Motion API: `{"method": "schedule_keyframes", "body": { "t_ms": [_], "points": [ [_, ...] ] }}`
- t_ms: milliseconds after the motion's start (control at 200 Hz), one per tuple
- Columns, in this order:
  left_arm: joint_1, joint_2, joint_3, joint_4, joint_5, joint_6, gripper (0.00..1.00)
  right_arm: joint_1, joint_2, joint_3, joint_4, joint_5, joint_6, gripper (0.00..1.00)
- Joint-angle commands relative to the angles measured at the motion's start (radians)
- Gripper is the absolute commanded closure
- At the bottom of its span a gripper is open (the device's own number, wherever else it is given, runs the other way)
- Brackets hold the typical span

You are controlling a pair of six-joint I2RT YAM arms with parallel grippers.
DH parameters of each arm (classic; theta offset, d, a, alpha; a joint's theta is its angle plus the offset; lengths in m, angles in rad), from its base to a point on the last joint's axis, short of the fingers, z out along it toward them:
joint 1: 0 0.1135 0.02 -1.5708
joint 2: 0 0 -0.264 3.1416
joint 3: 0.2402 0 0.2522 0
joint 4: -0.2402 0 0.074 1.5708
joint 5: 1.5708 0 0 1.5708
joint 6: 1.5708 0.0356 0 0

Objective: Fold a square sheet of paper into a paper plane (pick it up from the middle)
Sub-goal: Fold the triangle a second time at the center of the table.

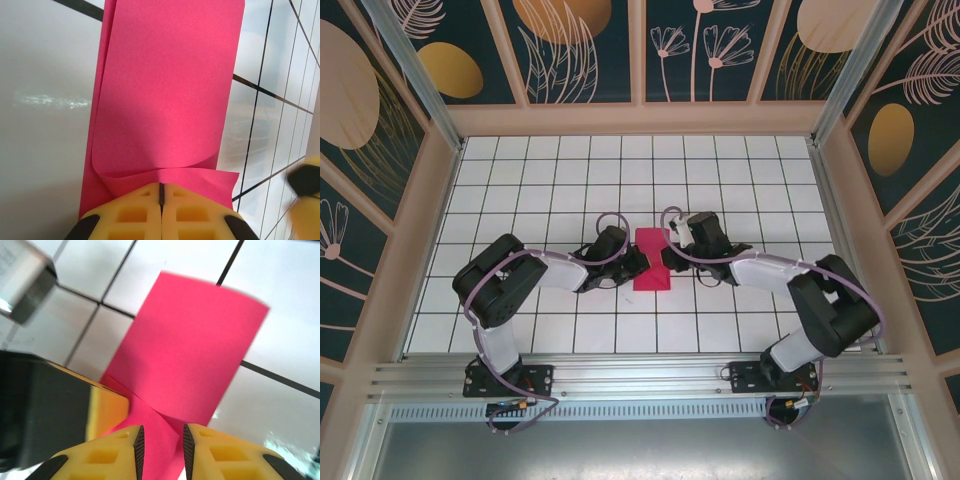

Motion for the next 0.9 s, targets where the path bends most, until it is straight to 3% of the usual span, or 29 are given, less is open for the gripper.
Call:
{"method": "schedule_keyframes", "body": {
  "t_ms": [0, 170, 235, 465, 896],
  "points": [
    [-0.005, 0.038, -0.02, -0.016, -0.027, -0.012, 0.92, -0.01, -0.101, -0.033, -0.067, -0.039, 0.134, 0.71],
    [-0.005, 0.037, -0.022, -0.016, -0.033, -0.012, 0.92, -0.018, -0.136, -0.044, -0.119, -0.216, 0.241, 0.72],
    [-0.004, 0.036, -0.019, -0.016, -0.034, -0.013, 0.92, -0.011, -0.122, -0.057, -0.088, -0.296, 0.295, 0.77],
    [-0.005, 0.039, -0.02, -0.016, -0.034, -0.011, 0.92, 0.025, -0.037, -0.044, -0.071, -0.35, 0.324, 0.93],
    [-0.005, 0.031, -0.016, -0.038, -0.045, -0.002, 0.92, 0.044, 0.15, 0.089, -0.212, -0.205, 0.246, 0.95]
  ]
}}
